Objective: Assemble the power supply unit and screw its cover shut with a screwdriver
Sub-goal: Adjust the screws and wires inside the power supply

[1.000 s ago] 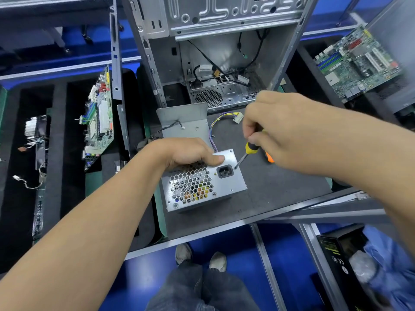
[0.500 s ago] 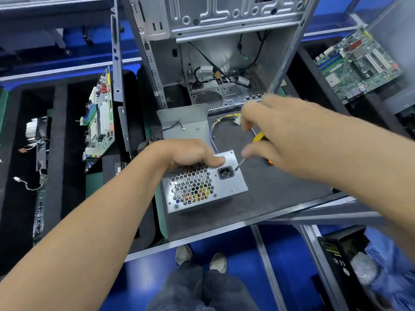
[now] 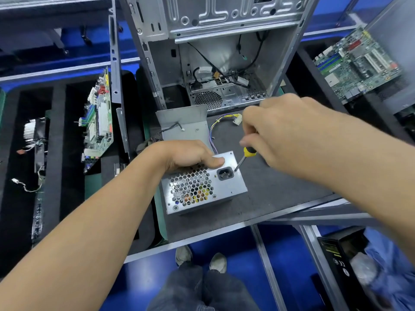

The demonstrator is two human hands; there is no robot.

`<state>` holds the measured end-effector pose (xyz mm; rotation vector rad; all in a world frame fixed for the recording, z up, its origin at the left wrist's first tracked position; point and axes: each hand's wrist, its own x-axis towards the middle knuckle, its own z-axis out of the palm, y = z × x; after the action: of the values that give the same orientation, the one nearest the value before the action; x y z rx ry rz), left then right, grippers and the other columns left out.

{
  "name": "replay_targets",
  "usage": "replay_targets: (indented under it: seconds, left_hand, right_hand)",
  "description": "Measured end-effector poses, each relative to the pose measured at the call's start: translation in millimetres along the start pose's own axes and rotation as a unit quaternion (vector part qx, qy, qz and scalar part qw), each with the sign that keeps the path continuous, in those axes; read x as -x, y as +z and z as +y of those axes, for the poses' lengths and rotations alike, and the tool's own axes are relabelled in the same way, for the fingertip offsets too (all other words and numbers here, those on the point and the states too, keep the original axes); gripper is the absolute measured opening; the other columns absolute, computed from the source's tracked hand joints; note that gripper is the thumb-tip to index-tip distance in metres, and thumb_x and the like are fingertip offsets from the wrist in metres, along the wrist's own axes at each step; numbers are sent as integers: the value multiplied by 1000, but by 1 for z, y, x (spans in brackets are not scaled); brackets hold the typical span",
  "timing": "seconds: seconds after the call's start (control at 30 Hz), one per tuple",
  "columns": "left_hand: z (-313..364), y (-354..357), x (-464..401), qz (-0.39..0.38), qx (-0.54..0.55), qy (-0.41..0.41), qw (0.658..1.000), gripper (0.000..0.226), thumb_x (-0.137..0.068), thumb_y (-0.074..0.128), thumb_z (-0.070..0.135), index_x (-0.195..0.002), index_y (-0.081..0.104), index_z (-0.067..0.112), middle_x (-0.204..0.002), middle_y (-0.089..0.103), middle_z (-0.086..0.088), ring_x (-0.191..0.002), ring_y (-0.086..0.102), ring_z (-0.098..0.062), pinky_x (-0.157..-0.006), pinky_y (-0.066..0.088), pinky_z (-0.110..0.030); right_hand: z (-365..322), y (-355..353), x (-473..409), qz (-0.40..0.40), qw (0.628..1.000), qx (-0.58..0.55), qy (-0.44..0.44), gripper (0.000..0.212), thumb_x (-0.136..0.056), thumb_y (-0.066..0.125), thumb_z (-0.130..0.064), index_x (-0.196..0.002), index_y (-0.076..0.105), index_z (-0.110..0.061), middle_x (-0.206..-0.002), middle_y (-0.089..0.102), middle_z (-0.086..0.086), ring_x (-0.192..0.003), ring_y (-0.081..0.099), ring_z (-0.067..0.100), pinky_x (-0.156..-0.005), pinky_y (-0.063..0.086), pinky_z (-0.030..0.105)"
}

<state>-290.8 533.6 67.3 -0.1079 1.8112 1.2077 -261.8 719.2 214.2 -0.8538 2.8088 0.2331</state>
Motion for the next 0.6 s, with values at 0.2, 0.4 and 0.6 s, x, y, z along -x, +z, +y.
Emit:
replay_targets:
  seconds: [0.2, 0.4, 0.6]
  left_hand:
    - [-3, -2, -4, -6, 4, 6, 1000, 34, -95, 68, 31, -67, 63, 12, -67, 55, -9, -59, 46, -20, -62, 36, -30]
    - [-3, -3, -4, -9, 8, 8, 1000, 33, -95, 67, 31, -68, 71, 13, -64, 67, -3, -53, 58, -15, -53, 46, -19]
    - [-2, -3, -5, -12, 19, 0, 1000, 30, -95, 67, 30, -74, 70, 8, -67, 67, -6, -53, 59, -16, -53, 47, -21]
  right_hand:
    - [3, -4, 2, -54, 996, -65, -29, 16, -96, 54, -31, -106, 44, -24, -108, 39, 0, -93, 47, 25, -82, 47, 41]
    - [1, -6, 0, -33, 998, 45, 27, 30, -101, 38, -52, -84, 44, -29, -74, 34, 0, -75, 41, 27, -66, 38, 33]
    - [9, -10, 3, -86, 993, -72, -20, 10, -98, 53, -23, -102, 48, -30, -106, 39, -7, -92, 48, 16, -80, 43, 32]
